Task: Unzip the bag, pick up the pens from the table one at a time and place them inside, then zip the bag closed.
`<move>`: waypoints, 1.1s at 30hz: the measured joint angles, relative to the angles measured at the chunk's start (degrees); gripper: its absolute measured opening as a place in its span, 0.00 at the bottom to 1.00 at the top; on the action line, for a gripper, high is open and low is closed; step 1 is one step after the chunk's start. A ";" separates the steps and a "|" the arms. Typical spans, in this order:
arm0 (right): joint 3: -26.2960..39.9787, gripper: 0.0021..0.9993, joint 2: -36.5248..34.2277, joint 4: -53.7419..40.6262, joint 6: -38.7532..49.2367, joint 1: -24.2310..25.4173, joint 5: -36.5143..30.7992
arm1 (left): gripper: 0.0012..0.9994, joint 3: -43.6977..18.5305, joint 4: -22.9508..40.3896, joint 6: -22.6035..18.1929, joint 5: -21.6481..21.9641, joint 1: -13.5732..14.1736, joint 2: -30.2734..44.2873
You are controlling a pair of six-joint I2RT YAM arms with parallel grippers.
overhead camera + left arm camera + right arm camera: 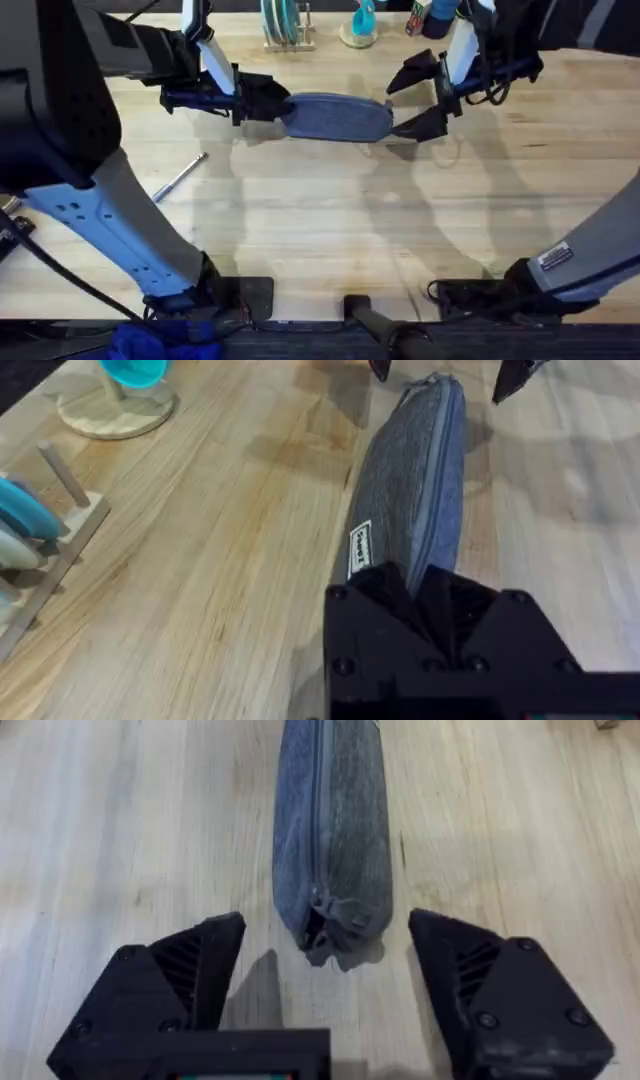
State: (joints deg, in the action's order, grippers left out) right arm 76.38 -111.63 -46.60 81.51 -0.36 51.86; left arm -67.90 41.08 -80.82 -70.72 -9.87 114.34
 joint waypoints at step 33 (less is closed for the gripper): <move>0.65 0.65 -1.86 0.74 0.16 -1.25 0.02 | 0.04 0.00 0.00 0.00 0.02 0.00 0.00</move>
State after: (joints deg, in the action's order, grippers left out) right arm 77.03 -113.49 -45.87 81.67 -1.61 51.88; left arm -67.90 41.08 -80.82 -70.70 -9.87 114.34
